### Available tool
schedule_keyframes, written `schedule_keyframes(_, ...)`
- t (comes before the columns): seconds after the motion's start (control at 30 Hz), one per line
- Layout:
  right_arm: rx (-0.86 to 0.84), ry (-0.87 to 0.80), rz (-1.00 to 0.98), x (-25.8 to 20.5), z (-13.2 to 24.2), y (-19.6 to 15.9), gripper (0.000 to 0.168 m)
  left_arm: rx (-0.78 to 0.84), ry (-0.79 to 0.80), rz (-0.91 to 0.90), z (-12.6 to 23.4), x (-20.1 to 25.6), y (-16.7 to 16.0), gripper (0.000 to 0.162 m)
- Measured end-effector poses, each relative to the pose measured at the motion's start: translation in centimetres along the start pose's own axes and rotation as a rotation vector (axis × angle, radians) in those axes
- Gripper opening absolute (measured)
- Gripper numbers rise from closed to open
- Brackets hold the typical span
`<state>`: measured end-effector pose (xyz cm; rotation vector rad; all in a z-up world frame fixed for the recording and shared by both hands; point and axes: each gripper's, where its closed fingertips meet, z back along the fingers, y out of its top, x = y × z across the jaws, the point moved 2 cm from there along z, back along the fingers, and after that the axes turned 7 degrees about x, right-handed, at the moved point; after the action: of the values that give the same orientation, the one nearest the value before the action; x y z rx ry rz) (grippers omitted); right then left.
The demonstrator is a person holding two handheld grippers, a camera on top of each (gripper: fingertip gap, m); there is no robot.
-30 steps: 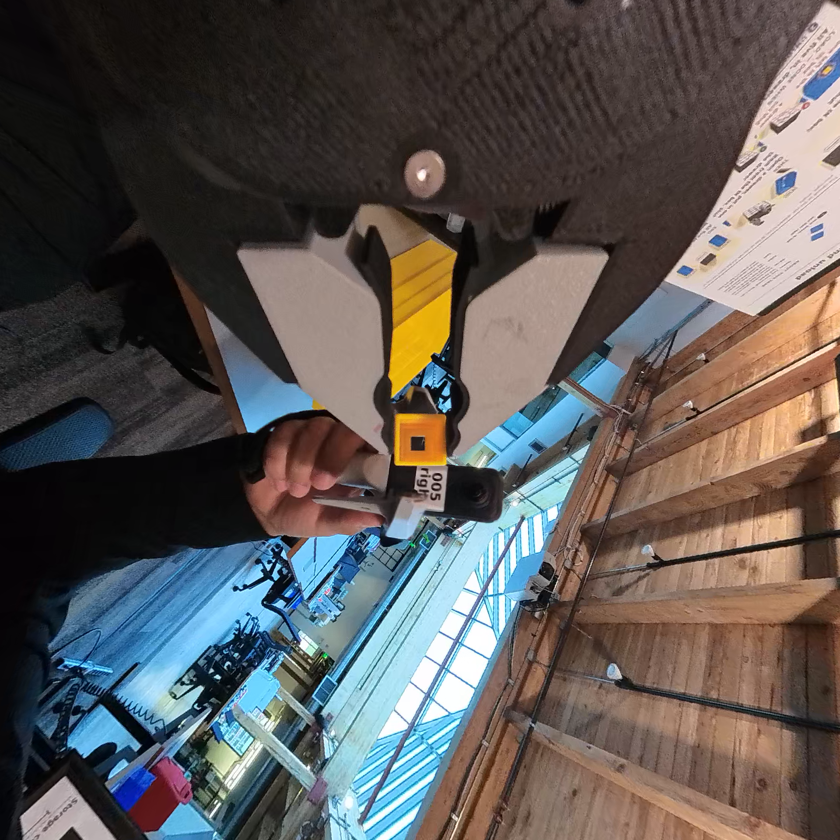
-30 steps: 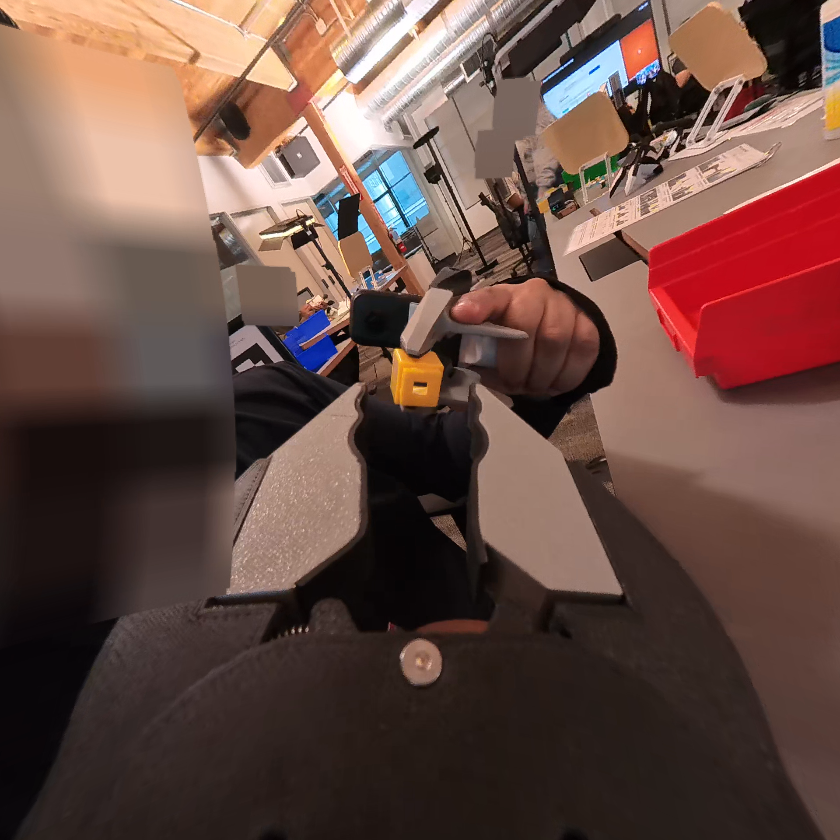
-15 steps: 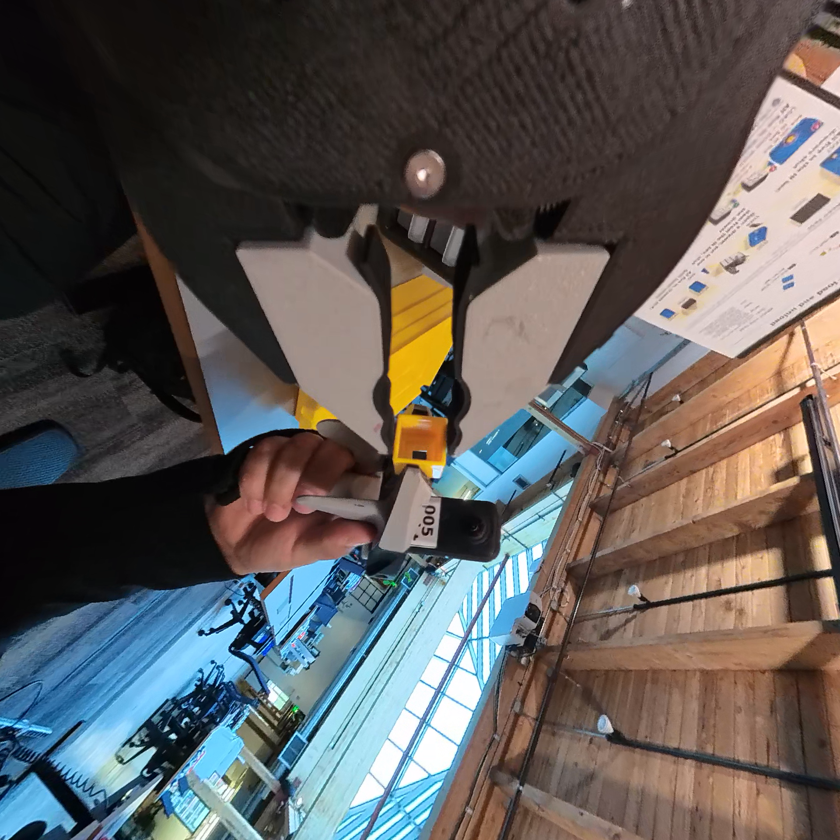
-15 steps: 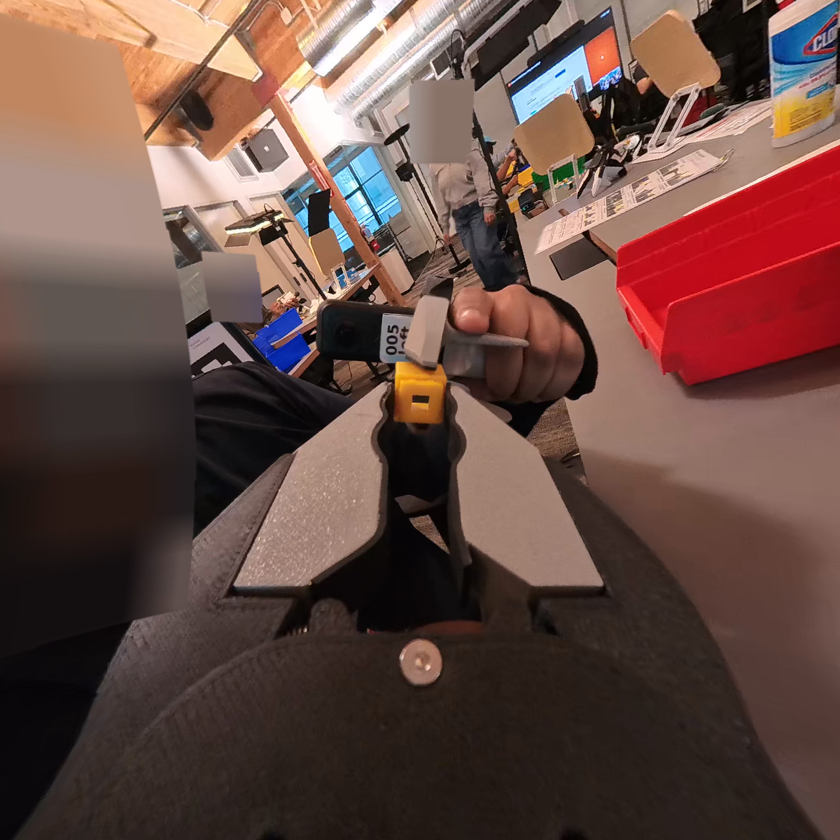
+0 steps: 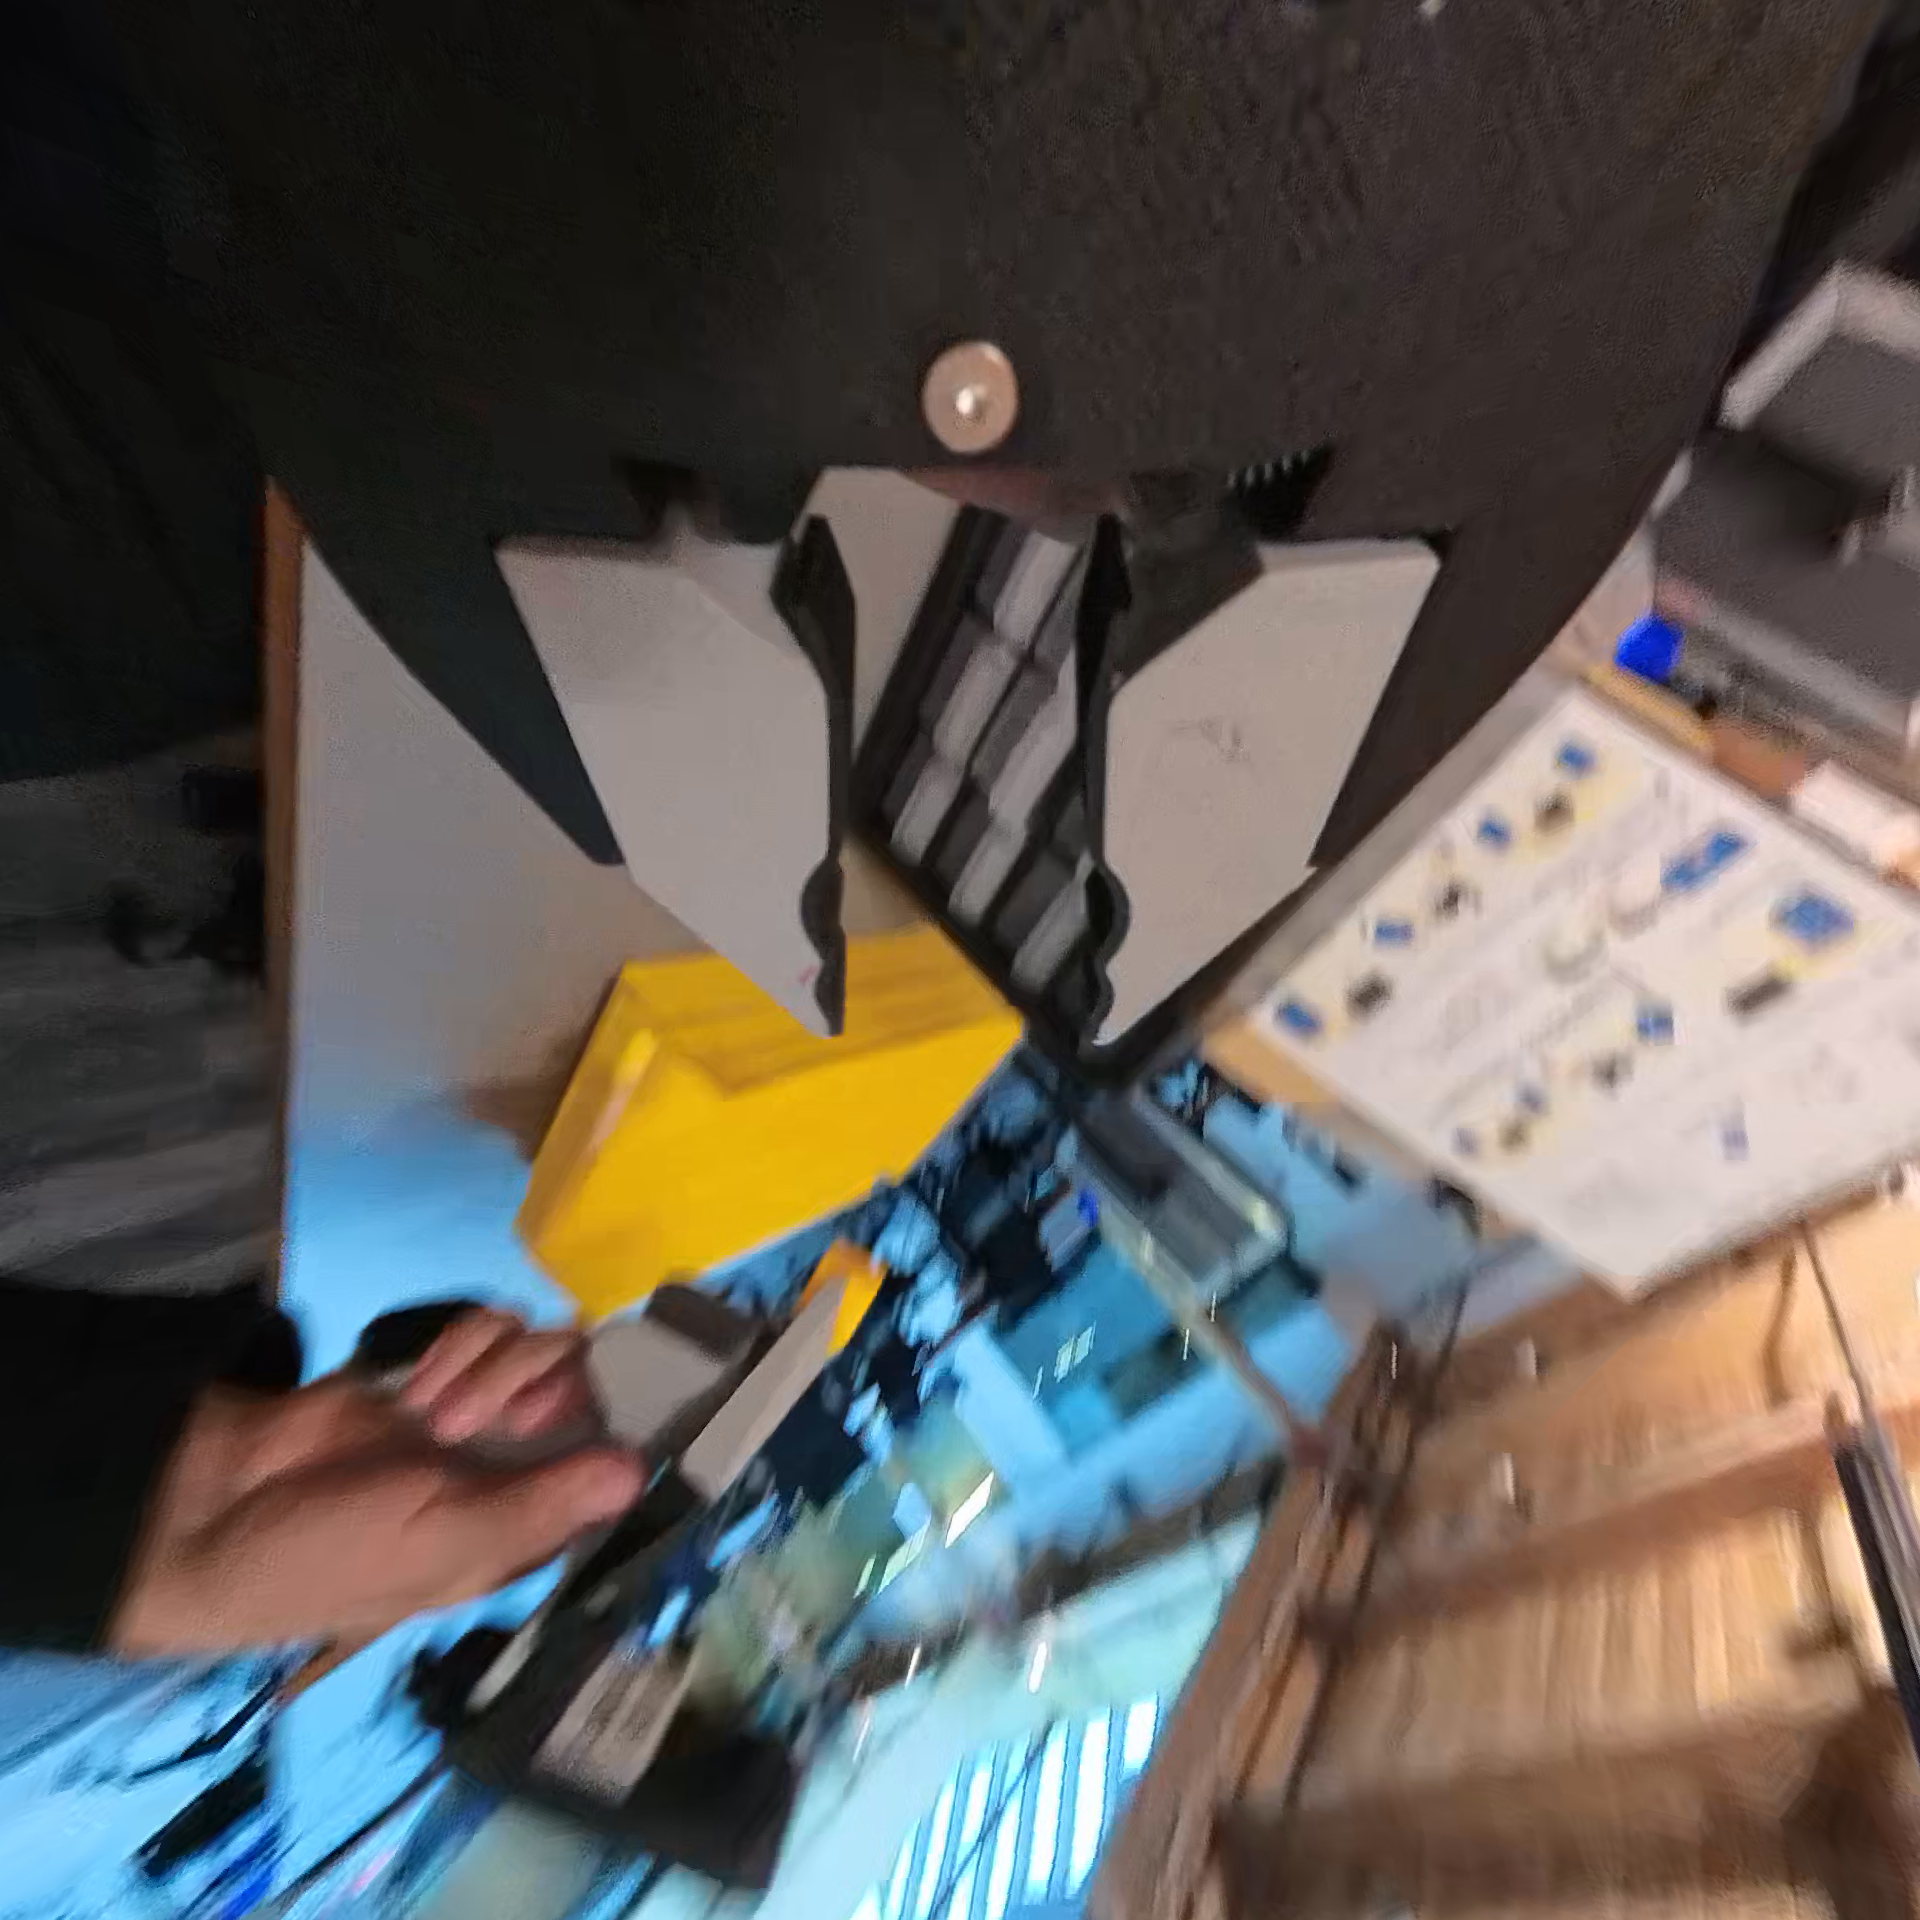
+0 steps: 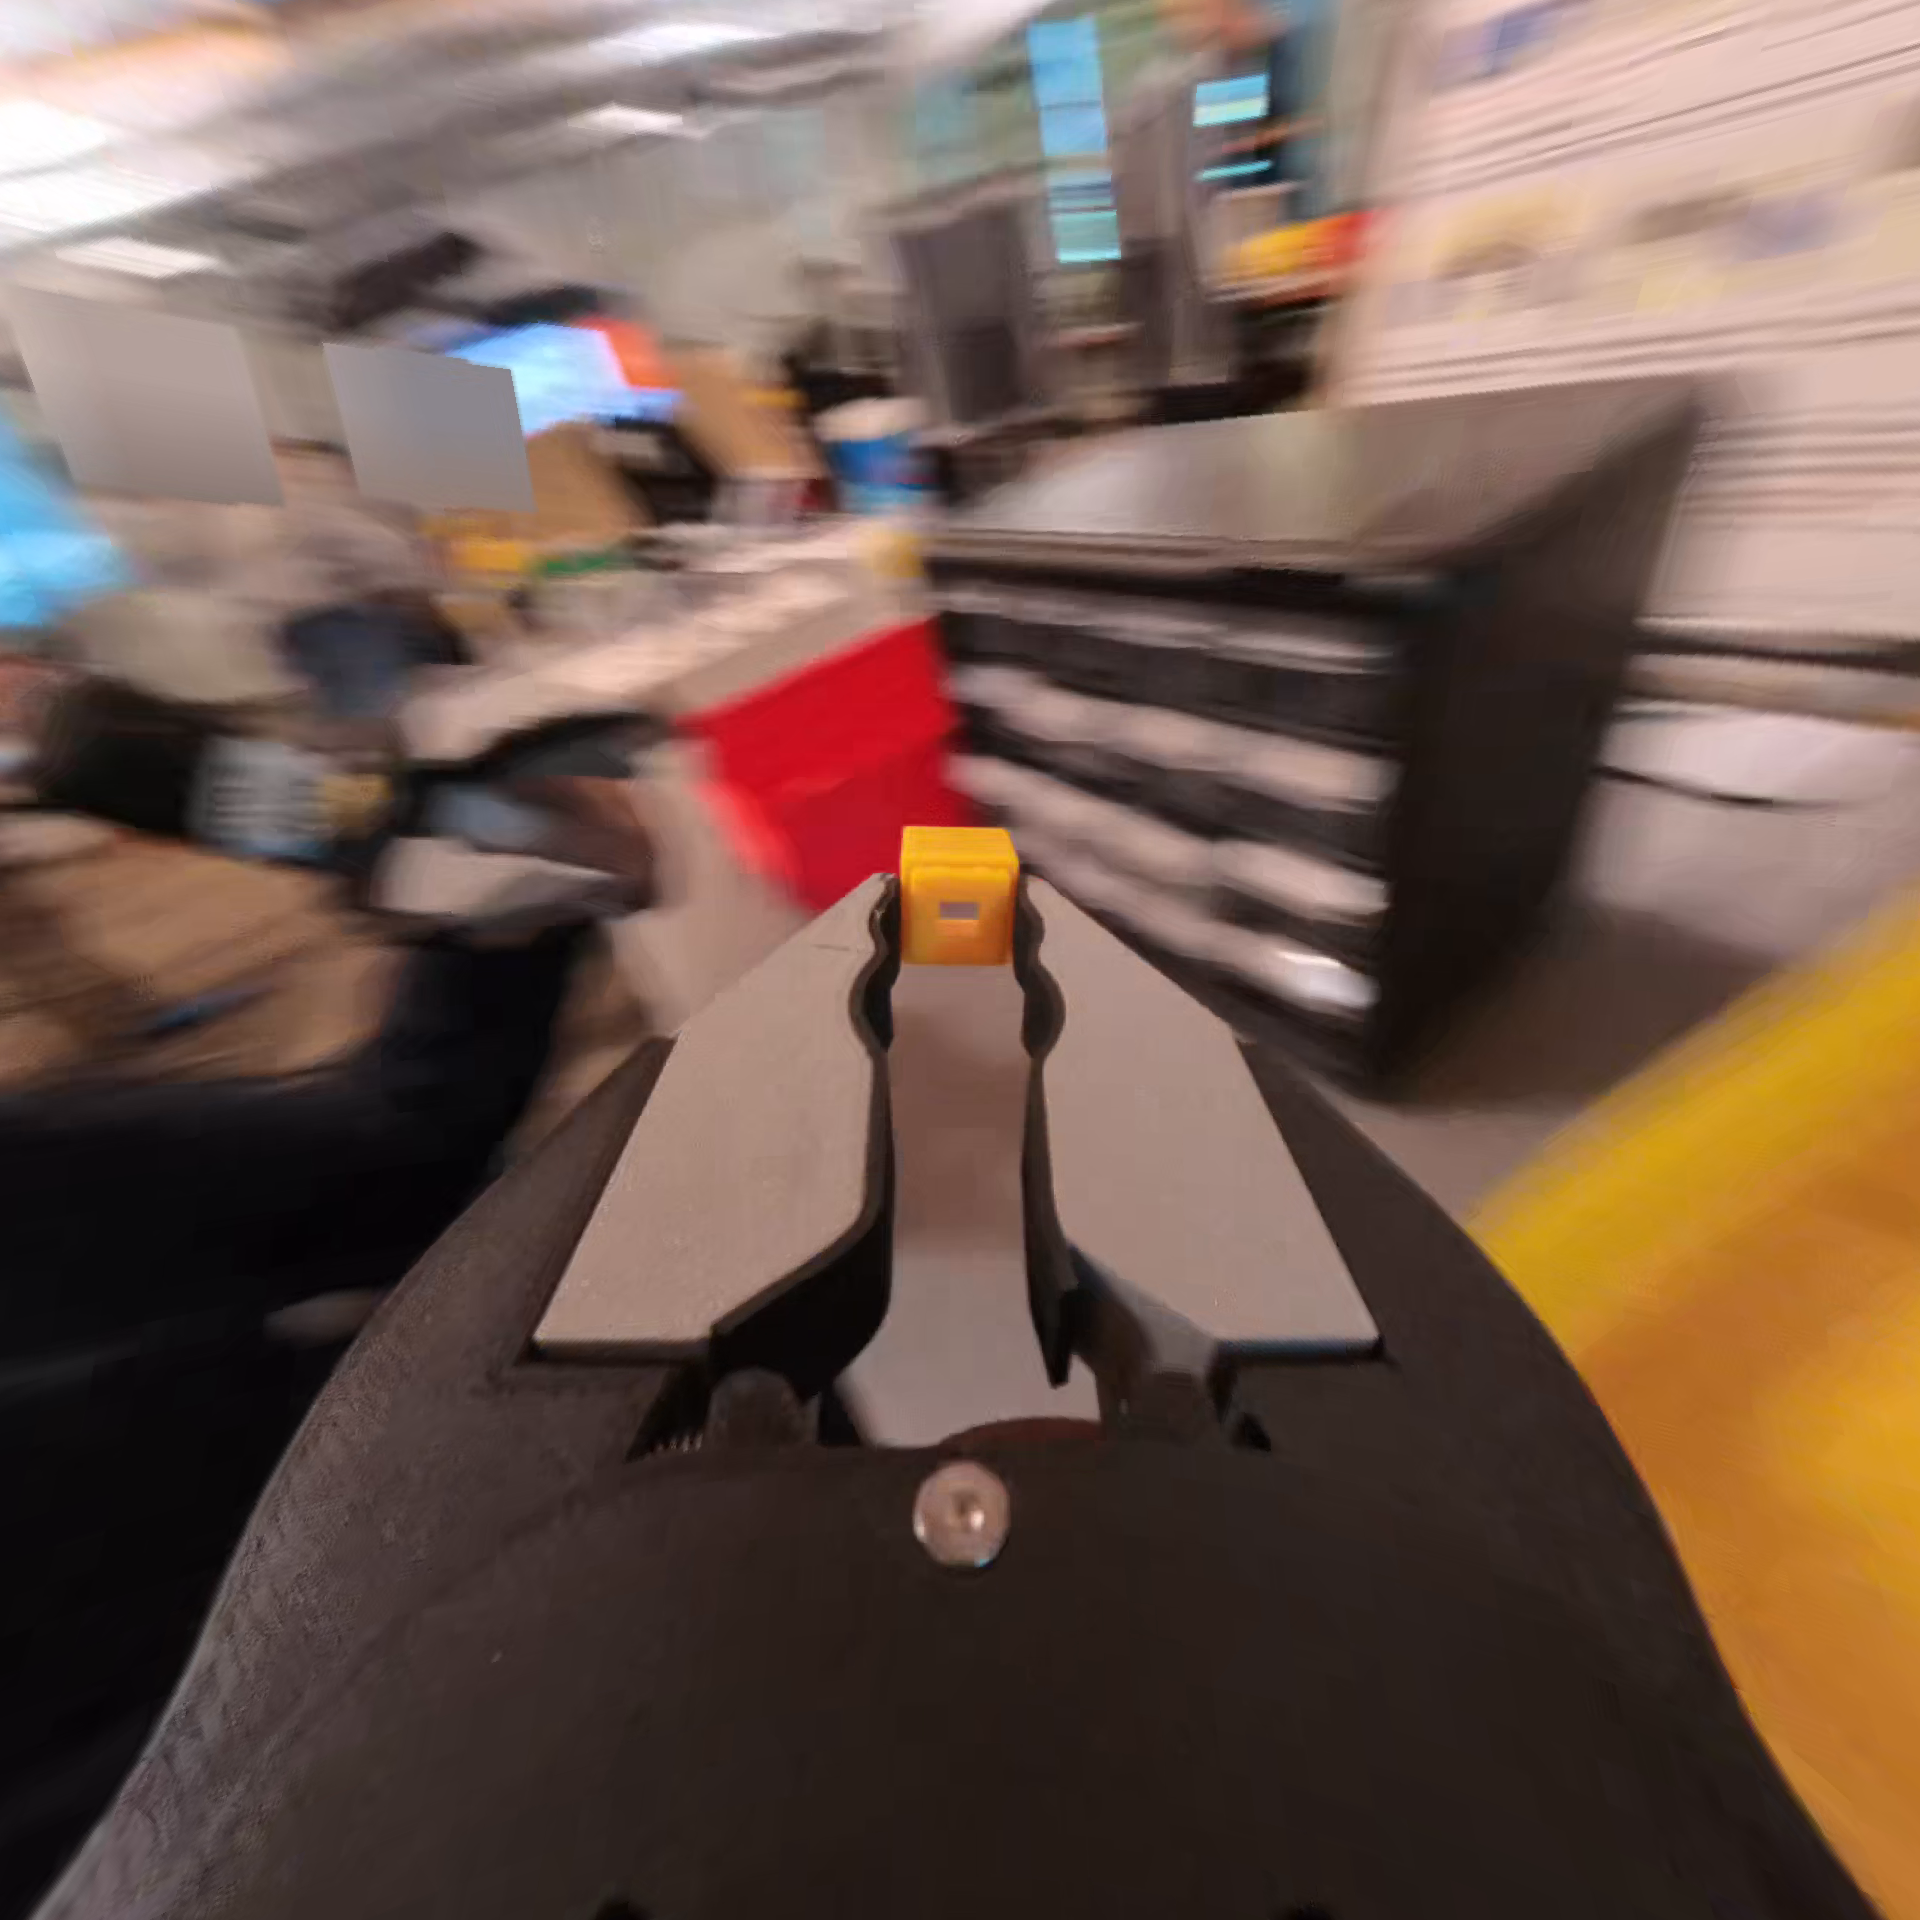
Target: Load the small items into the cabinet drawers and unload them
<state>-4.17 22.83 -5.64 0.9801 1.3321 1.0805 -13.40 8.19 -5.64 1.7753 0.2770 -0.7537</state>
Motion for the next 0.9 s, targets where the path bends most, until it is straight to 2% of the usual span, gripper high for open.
schedule_keyframes(0.07, -0.026, -0.335, 0.099, 6.7, 2.7, 0.0, 0.018, -0.175, 0.095, 0.098, -0.4, -1.8, -3.3, 0.046)
schedule_keyframes(0.1, -0.051, -0.45, 0.12, 9.2, 4.1, -0.3, 0.018, -0.268, 0.154, 0.148, -0.5, -2.5, -5.1, 0.046)
schedule_keyframes(0.2, -0.119, -0.613, 0.103, 13.6, 6.6, -1.7, 0.018, -0.504, 0.371, 0.136, 0.1, -5.2, -9.5, 0.046)
schedule_keyframes(0.3, -0.125, -0.618, 0.062, 14.6, 7.1, -2.2, 0.018, -0.561, 0.565, 0.078, 1.0, -7.6, -10.6, 0.037)
schedule_keyframes(0.53, -0.148, -0.61, 0.08, 14.2, 6.6, -2.5, 0.018, -0.589, 0.597, 0.074, 1.4, -8.1, -11.9, 0.044)
schedule_keyframes(0.9, -0.18, -0.624, 0.1, 14.2, 6.2, -2.9, 0.018, -0.585, 0.593, 0.083, 2.1, -8.6, -11.7, 0.048)
